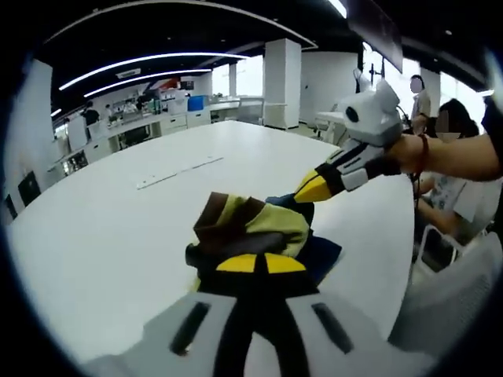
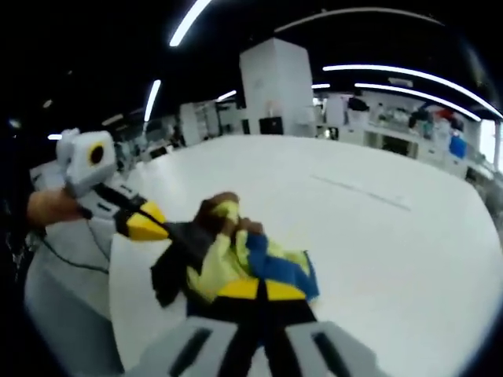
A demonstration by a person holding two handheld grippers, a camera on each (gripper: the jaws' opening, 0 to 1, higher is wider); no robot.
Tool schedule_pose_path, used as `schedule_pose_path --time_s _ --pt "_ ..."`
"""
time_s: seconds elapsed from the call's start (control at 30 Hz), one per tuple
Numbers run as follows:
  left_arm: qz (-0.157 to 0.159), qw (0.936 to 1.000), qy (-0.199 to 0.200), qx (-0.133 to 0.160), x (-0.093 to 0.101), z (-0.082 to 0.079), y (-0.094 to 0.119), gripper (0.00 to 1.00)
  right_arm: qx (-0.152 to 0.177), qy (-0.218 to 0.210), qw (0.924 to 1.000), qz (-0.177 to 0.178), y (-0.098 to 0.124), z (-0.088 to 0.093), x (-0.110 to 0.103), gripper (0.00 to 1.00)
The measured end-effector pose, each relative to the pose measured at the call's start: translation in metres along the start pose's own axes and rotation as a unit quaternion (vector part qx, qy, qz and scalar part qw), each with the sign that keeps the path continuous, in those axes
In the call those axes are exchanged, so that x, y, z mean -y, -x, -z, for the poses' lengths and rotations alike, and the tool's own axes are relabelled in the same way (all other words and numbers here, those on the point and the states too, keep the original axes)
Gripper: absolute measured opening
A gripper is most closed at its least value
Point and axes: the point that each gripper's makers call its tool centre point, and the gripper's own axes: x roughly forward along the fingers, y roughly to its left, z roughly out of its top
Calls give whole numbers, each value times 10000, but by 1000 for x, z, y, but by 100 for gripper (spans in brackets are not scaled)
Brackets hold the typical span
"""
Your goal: Fold the garment on the visible template until the final outline fits inside the template.
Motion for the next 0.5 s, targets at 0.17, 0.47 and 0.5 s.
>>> schedule_pose_path --time_s 0.17,0.47,0.5 --pt "-359 9993 -101 -31 -26 -13 10 0 139 -265 9995 125 13 -11 9 0" --pt "-643 9976 -222 162 -59 -46 19 0 585 -619 9955 414 38 -42 41 0" --pt "-660 9974 -209 197 -63 -49 18 0 638 -673 9947 444 40 -47 45 0"
